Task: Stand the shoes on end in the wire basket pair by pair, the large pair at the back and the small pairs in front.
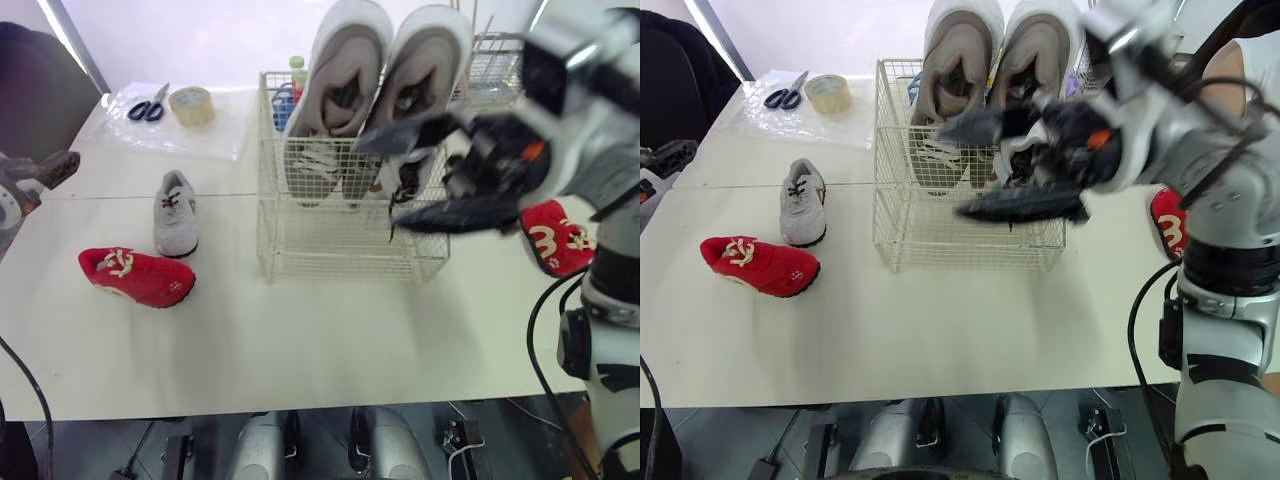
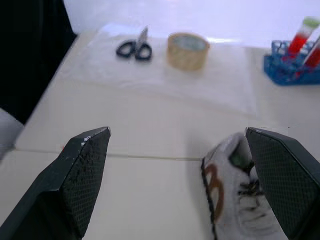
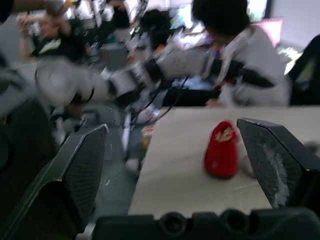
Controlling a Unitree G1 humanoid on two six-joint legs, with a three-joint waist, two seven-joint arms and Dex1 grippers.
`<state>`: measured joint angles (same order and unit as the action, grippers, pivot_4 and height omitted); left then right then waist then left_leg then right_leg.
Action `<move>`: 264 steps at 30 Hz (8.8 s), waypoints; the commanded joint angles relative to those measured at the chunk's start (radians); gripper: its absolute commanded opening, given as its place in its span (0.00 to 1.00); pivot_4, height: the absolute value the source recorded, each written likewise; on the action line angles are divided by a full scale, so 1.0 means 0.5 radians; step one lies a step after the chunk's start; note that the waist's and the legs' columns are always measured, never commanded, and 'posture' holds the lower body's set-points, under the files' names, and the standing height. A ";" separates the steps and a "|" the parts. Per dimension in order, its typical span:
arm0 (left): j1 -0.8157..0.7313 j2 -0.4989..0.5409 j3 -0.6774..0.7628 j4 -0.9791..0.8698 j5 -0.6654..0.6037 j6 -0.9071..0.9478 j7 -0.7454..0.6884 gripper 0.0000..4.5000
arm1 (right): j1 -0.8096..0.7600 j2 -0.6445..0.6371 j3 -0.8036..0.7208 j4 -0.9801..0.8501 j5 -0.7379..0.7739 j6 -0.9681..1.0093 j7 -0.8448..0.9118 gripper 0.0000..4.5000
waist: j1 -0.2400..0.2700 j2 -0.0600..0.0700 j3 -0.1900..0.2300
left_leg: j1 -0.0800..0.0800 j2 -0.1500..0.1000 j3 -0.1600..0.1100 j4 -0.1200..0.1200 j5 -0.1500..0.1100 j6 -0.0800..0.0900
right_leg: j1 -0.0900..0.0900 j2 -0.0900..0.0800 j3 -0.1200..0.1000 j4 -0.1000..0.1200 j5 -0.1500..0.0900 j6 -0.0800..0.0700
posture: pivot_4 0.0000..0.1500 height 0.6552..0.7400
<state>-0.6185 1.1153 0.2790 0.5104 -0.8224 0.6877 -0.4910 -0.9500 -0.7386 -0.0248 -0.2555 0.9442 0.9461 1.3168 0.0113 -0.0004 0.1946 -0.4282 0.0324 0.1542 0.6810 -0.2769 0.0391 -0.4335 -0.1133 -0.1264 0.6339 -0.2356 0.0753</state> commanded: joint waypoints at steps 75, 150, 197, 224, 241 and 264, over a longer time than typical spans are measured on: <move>-0.172 -1.810 -0.077 -1.669 0.121 -0.572 0.133 0.05 | -0.167 -0.431 -0.173 0.202 0.027 0.218 -0.203 1.00 | -0.042 -0.033 -0.002 | 0.004 0.000 -0.012 0.032 -0.003 0.008 | 0.009 -0.009 0.002 0.026 0.000 0.006 | 1.00 1.00; 0.080 -1.376 0.081 -2.099 0.024 -0.228 0.383 0.00 | 0.147 -0.360 -0.370 0.084 0.219 0.250 -0.518 1.00 | 0.009 -0.033 0.000 | 0.001 -0.002 -0.014 0.030 -0.006 0.009 | 0.011 -0.013 0.002 0.017 0.000 0.006 | 1.00 1.00; 0.548 -1.755 -0.655 -1.783 0.955 -0.833 0.050 0.77 | 0.657 -0.629 -0.590 -0.142 0.668 0.399 -0.899 1.00 | -0.003 -0.020 -0.007 | -0.009 0.001 -0.018 0.033 -0.017 0.030 | 0.013 -0.014 -0.004 -0.006 0.012 0.010 | 1.00 1.00; 0.740 -1.137 -0.496 -2.702 -0.605 0.251 0.198 0.99 | 1.289 -0.219 -1.220 0.650 -0.846 -1.088 -1.732 1.00 | 0.047 -0.012 -0.010 | -0.007 -0.004 -0.013 0.032 -0.010 0.018 | 0.017 -0.008 -0.003 -0.004 0.012 0.021 | 1.00 1.00; 0.938 -1.600 -1.110 -2.690 0.032 -0.039 0.358 0.99 | 2.251 0.097 -1.496 0.207 -0.875 -0.950 -1.725 1.00 | 0.001 0.028 -0.034 | 0.007 0.000 -0.004 0.026 -0.016 0.027 | 0.018 0.001 0.016 -0.007 0.008 0.011 | 1.00 1.00; 1.122 -1.690 -1.235 -2.723 0.335 -0.079 0.439 0.99 | 1.449 0.177 -1.141 1.256 -1.032 -1.210 -1.857 1.00 | -0.004 0.032 -0.037 | 0.006 0.000 -0.002 0.027 -0.016 0.029 | 0.016 0.001 0.017 -0.007 0.009 0.012 | 1.00 1.00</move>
<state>-0.0640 0.2737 -0.3319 -0.8092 -0.6629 0.6601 -0.2796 -0.1909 -0.6389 -0.6027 0.3463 0.4424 0.3817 0.3742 0.0093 0.0157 0.1760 -0.4252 0.0322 0.1534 0.6944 -0.2849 0.0537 -0.4252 -0.1129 -0.1176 0.6305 -0.2305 0.0827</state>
